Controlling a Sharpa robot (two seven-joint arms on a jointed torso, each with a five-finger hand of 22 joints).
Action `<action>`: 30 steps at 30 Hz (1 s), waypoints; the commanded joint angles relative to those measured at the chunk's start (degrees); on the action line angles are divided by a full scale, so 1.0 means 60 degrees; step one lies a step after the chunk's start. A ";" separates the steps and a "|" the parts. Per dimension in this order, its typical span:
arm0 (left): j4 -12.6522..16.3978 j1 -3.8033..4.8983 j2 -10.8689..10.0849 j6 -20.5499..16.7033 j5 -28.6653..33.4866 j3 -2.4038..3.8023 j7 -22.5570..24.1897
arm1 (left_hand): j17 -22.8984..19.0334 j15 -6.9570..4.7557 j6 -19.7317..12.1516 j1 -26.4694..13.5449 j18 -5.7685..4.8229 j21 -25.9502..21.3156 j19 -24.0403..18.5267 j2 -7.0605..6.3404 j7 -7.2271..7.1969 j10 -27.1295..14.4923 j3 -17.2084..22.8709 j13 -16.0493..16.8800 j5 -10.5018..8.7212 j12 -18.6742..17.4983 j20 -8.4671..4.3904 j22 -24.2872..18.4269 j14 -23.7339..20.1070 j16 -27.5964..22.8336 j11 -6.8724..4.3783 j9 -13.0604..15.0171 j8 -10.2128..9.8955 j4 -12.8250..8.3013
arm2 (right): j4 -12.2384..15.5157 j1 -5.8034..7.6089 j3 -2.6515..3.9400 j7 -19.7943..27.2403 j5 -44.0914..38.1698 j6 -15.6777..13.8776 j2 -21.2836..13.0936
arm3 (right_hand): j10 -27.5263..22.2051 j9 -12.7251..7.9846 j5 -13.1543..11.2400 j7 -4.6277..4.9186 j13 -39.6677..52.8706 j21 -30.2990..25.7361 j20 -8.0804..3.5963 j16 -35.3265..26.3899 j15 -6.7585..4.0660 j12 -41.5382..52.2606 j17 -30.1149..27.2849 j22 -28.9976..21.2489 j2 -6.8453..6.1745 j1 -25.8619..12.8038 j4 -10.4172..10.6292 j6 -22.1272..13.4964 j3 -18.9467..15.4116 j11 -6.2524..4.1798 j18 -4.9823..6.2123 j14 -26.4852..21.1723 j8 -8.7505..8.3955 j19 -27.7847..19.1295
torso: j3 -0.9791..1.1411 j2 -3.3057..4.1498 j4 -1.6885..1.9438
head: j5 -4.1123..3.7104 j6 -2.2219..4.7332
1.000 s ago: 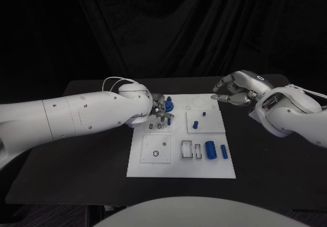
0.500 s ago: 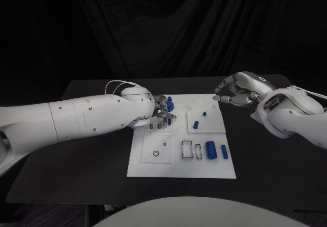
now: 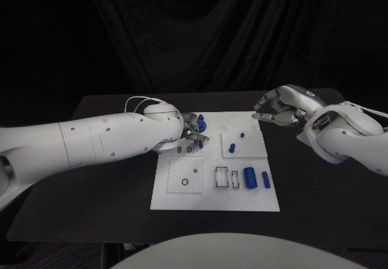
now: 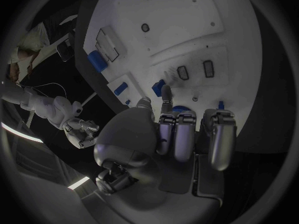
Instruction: Assemble the parts on the task board
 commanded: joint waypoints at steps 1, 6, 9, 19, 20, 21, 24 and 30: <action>-0.0009 -0.0024 0.0045 0.0002 -0.0002 0.0008 0.0075 | 0.2510 -0.0018 0.0074 0.0095 -0.0107 -0.0042 0.0435 0.0011 0.0025 0.1027 0.0065 0.2490 -0.0031 -0.0032 -0.0005 0.1923 0.0993 0.0024 -0.0020 0.0017 -0.0050 -0.0004 | -0.0008 -0.0024 0.0007 -0.0003 -0.0018 0.0060 0.0007 | 0.1006 -0.0009 0.0047 0.0014 0.2516 -0.0002 0.0064 0.0028 0.0067 0.0025 0.2515 0.1870 0.0061 0.0008 0.0000 0.0076 0.0038 0.0044 -0.0039 0.0999 -0.0049 -0.0001 | -0.0013 -0.0006 -0.0018 | 0.0019 -0.0002; -0.0036 -0.0039 0.0051 0.0086 -0.0002 0.0008 0.0014 | 0.2510 -0.0018 0.0077 0.0109 -0.0105 -0.0044 0.0431 0.0007 0.0024 0.1027 0.0077 0.2490 -0.0028 -0.0032 -0.0005 0.1919 0.0993 0.0024 -0.0021 0.0021 -0.0060 -0.0010 | -0.0010 -0.0026 0.0007 -0.0014 -0.0018 0.0080 0.0017 | 0.1006 -0.0016 0.0060 0.0019 0.2516 -0.0018 0.0065 0.0028 0.0070 0.0025 0.2515 0.1864 0.0064 0.0001 0.0005 0.0081 0.0033 0.0049 -0.0035 0.0999 -0.0051 -0.0008 | -0.0014 -0.0009 -0.0005 | -0.0006 -0.0002; -0.0049 -0.0054 0.0048 0.0131 -0.0002 0.0008 -0.0032 | 0.2510 -0.0021 0.0096 0.0165 -0.0101 -0.0054 0.0418 -0.0010 0.0018 0.1027 0.0124 0.2490 -0.0025 -0.0032 -0.0006 0.1904 0.0993 0.0024 -0.0025 0.0038 -0.0094 -0.0037 | -0.0021 -0.0026 0.0007 -0.0024 -0.0018 0.0105 0.0018 | 0.1006 -0.0017 0.0063 0.0020 0.2516 -0.0019 0.0066 0.0028 0.0070 0.0025 0.2515 0.1864 0.0066 0.0001 0.0006 0.0082 0.0033 0.0050 -0.0034 0.0999 -0.0052 -0.0008 | -0.0010 -0.0005 -0.0005 | -0.0002 -0.0002; -0.0069 -0.0120 0.0069 0.0194 -0.0002 0.0008 -0.0131 | 0.2510 -0.0031 0.0132 0.0272 -0.0093 -0.0069 0.0398 -0.0045 0.0005 0.1027 0.0224 0.2490 -0.0007 -0.0032 -0.0012 0.1883 0.0993 0.0024 -0.0036 0.0073 -0.0157 -0.0090 | -0.0037 -0.0027 0.0007 -0.0017 -0.0018 0.0152 0.0026 | 0.1006 -0.0046 0.0155 0.0030 0.2516 -0.0045 0.0073 0.0028 0.0079 0.0025 0.2515 0.1856 0.0089 -0.0030 0.0018 0.0099 0.0021 0.0060 -0.0029 0.0999 -0.0062 -0.0016 | -0.0008 0.0000 -0.0017 | 0.0012 -0.0002; -0.0070 -0.0125 0.0071 0.0200 -0.0002 0.0008 -0.0131 | 0.2510 -0.0033 0.0137 0.0293 -0.0092 -0.0072 0.0393 -0.0054 0.0003 0.1027 0.0245 0.2490 -0.0002 -0.0032 -0.0014 0.1878 0.0993 0.0024 -0.0038 0.0080 -0.0172 -0.0101 | -0.0037 -0.0027 0.0008 -0.0015 -0.0018 0.0153 0.0027 | 0.1006 -0.0052 0.0178 0.0030 0.2516 -0.0048 0.0074 0.0028 0.0081 0.0025 0.2515 0.1855 0.0093 -0.0038 0.0019 0.0103 0.0018 0.0061 -0.0028 0.0999 -0.0064 -0.0017 | -0.0009 0.0001 -0.0011 | 0.0007 -0.0002; -0.0071 -0.0130 0.0073 0.0206 -0.0002 0.0008 -0.0130 | 0.2510 -0.0033 0.0137 0.0295 -0.0092 -0.0072 0.0394 -0.0055 0.0003 0.1027 0.0247 0.2490 -0.0001 -0.0032 -0.0014 0.1878 0.0993 0.0024 -0.0038 0.0081 -0.0173 -0.0102 | -0.0038 -0.0027 0.0008 -0.0015 -0.0018 0.0155 0.0027 | 0.1006 -0.0052 0.0178 0.0030 0.2516 -0.0048 0.0074 0.0028 0.0081 0.0025 0.2515 0.1855 0.0093 -0.0038 0.0019 0.0103 0.0018 0.0061 -0.0028 0.0999 -0.0064 -0.0017 | -0.0010 -0.0002 -0.0008 | 0.0004 -0.0002; -0.0081 -0.0143 0.0081 0.0226 -0.0002 0.0008 -0.0114 | 0.2510 -0.0036 0.0142 0.0330 -0.0092 -0.0073 0.0394 -0.0069 0.0000 0.1027 0.0283 0.2490 0.0010 -0.0032 -0.0016 0.1879 0.0993 0.0024 -0.0042 0.0092 -0.0198 -0.0120 | -0.0041 -0.0027 0.0008 -0.0016 -0.0018 0.0155 0.0027 | 0.1006 -0.0052 0.0178 0.0030 0.2516 -0.0048 0.0074 0.0028 0.0081 0.0025 0.2515 0.1855 0.0093 -0.0038 0.0019 0.0103 0.0018 0.0061 -0.0028 0.0999 -0.0064 -0.0017 | -0.0012 -0.0008 -0.0008 | 0.0002 -0.0002; -0.0088 -0.0166 0.0096 0.0255 -0.0002 0.0008 -0.0066 | 0.2510 -0.0045 0.0154 0.0430 -0.0089 -0.0083 0.0386 -0.0115 -0.0006 0.1027 0.0414 0.2490 0.0113 -0.0032 -0.0026 0.1870 0.0993 0.0024 -0.0049 0.0129 -0.0289 -0.0165 | -0.0048 -0.0028 0.0008 -0.0023 -0.0018 0.0155 0.0032 | 0.1006 -0.0058 0.0200 0.0029 0.2516 -0.0051 0.0075 0.0028 0.0082 0.0025 0.2515 0.1854 0.0097 -0.0040 0.0017 0.0107 0.0017 0.0061 -0.0028 0.0999 -0.0066 -0.0018 | -0.0017 -0.0010 -0.0009 | 0.0013 -0.0002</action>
